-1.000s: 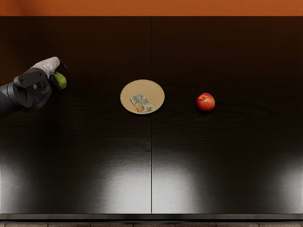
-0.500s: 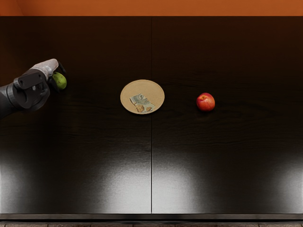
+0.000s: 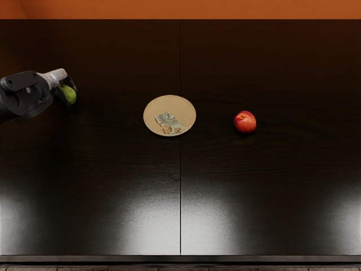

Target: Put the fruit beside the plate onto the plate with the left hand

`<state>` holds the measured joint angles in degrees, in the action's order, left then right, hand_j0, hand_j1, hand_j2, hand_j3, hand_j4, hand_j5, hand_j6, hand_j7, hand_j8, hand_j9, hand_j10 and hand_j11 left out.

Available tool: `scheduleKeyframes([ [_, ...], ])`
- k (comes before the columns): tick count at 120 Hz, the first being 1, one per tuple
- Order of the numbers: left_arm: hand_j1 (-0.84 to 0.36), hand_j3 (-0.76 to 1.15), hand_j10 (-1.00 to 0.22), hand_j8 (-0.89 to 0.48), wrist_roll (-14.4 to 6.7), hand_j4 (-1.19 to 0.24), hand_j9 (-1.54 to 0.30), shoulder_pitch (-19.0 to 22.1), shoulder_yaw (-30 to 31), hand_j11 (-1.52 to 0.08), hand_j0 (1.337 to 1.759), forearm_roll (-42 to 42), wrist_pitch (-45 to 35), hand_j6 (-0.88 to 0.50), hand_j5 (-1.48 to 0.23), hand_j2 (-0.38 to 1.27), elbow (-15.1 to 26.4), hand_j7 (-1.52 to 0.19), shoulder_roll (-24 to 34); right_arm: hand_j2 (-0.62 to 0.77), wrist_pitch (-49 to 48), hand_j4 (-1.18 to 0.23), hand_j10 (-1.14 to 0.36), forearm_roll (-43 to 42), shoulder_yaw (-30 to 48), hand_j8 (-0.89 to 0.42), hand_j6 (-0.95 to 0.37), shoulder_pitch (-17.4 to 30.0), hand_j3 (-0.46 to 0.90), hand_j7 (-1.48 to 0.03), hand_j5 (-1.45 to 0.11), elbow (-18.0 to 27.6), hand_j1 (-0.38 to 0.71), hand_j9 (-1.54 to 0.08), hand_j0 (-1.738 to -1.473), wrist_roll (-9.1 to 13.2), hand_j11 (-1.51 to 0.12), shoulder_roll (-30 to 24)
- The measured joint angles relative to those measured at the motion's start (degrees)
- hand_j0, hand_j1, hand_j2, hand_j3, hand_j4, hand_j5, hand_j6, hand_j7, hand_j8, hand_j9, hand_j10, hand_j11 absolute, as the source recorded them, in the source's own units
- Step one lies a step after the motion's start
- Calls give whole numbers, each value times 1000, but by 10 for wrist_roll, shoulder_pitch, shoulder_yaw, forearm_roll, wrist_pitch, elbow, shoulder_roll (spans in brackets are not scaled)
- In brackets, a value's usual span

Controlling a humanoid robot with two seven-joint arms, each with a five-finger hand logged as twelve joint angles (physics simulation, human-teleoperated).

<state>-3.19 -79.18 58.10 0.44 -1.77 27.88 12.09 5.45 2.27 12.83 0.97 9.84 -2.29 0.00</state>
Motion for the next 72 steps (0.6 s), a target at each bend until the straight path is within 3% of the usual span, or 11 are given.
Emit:
scheduleKeyframes([
  [5,-336,-30,-786,-433,0,-587,-1065,-26,-16,-1068,1653,-2,14,-366,-1024,481,19,-1048,38,0,0,0,0,0,0,0,0,0,0,0,0,0,-349,0,-1658,0,0,0],
  [15,-348,-20,-766,-415,-2,-592,-1086,-55,-63,-1083,1652,-2,30,-367,-1034,457,70,-1057,79,0,0,0,0,0,0,0,0,0,0,0,0,0,-349,0,-1658,0,0,0],
  [32,-319,-10,-792,-422,-8,-583,-1108,-43,-204,-1109,1651,-4,43,-368,-1098,448,135,-1092,77,0,0,0,0,0,0,0,0,0,0,0,0,0,-349,0,-1658,0,0,0],
  [52,-310,-4,-812,-421,-42,-597,-1131,-39,-368,-1134,1650,-4,68,-379,-1159,441,157,-1140,31,0,0,0,0,0,0,0,0,0,0,0,0,0,-349,0,-1658,0,0,0],
  [72,-299,-2,-825,-417,-51,-617,-1135,-22,-437,-1139,1651,-4,107,-360,-1201,454,162,-1133,4,0,0,0,0,0,0,0,0,0,0,0,0,0,-349,0,-1658,0,0,0],
])
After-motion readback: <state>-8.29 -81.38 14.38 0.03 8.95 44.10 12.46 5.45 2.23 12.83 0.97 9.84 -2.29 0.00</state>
